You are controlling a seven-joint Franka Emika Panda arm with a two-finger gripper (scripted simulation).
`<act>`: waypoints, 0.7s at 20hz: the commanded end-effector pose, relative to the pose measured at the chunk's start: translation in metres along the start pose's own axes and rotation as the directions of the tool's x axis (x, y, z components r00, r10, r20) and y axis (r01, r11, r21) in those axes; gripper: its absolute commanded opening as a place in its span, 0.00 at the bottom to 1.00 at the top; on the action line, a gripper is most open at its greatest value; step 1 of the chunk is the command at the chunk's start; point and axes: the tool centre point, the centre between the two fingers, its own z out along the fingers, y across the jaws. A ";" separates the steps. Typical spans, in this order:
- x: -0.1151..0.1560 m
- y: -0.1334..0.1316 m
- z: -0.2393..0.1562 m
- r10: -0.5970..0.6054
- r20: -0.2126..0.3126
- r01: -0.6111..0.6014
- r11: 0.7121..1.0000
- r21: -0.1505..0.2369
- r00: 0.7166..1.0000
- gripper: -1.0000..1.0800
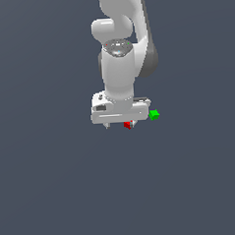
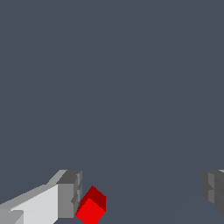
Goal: Stack the red cube on top of the green cube.
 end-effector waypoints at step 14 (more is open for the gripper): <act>-0.026 -0.002 0.019 0.111 0.014 -0.111 0.994 -0.004 0.994 0.96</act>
